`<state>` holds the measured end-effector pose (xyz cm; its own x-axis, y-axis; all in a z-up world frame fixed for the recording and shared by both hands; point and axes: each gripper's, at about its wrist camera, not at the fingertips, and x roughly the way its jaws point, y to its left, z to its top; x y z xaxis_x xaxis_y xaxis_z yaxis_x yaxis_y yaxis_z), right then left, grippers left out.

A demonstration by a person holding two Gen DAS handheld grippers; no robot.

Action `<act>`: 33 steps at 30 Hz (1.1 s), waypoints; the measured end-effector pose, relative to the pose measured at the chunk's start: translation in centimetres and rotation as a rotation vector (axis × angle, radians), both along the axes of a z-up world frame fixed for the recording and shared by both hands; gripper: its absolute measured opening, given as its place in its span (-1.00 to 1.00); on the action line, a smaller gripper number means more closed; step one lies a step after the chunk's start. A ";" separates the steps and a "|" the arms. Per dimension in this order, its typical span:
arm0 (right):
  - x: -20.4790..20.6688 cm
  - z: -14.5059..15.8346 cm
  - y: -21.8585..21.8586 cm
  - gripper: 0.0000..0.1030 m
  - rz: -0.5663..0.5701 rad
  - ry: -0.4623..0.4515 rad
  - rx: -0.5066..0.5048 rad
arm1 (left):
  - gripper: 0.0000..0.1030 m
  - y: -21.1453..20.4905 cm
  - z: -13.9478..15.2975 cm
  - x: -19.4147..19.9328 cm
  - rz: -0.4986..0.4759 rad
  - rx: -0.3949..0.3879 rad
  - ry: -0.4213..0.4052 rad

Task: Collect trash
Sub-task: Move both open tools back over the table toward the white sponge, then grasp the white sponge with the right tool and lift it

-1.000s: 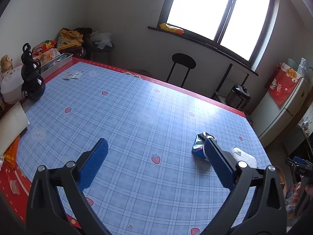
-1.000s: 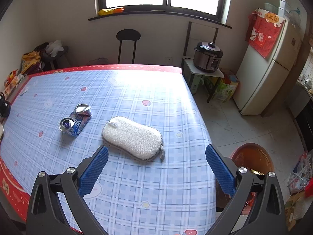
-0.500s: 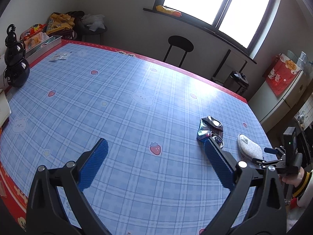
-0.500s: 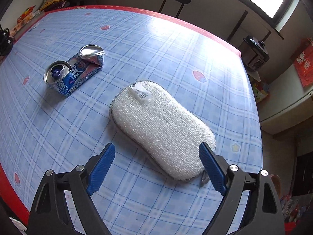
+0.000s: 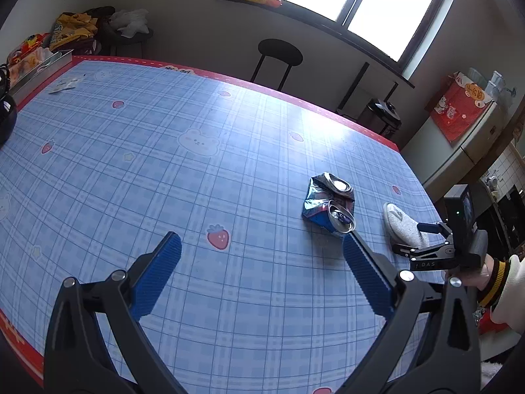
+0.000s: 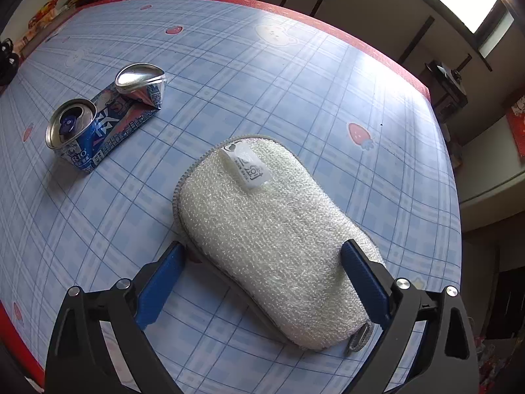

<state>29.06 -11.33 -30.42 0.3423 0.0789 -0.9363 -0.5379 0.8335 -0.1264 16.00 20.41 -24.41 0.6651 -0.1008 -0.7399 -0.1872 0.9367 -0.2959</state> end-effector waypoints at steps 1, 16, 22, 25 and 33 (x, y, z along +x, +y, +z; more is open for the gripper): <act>0.0 0.0 -0.1 0.84 -0.001 -0.001 0.004 | 0.89 -0.2 -0.1 0.2 -0.006 -0.004 0.003; 0.0 1.0 -1.0 0.42 0.018 -0.007 0.051 | 0.89 -3.4 -0.6 1.7 -0.094 -0.033 0.017; -0.5 4.3 -1.3 -0.24 0.014 -0.035 0.152 | 0.89 -3.3 -0.6 2.0 -0.103 -0.082 0.012; -0.9 6.3 -1.8 -0.41 -0.008 -0.068 0.207 | 0.88 -3.5 -0.9 2.5 -0.104 -0.121 0.017; -1.4 10.1 -5.1 -0.66 -0.132 -0.098 0.378 | 0.88 -5.1 -1.0 3.2 -0.150 -0.121 0.023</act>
<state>27.70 -16.46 -20.29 0.4590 0.3603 -0.8121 -0.4241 0.8921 0.1561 19.24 15.32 -25.43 0.6188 -0.2870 -0.7313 -0.0562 0.9123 -0.4056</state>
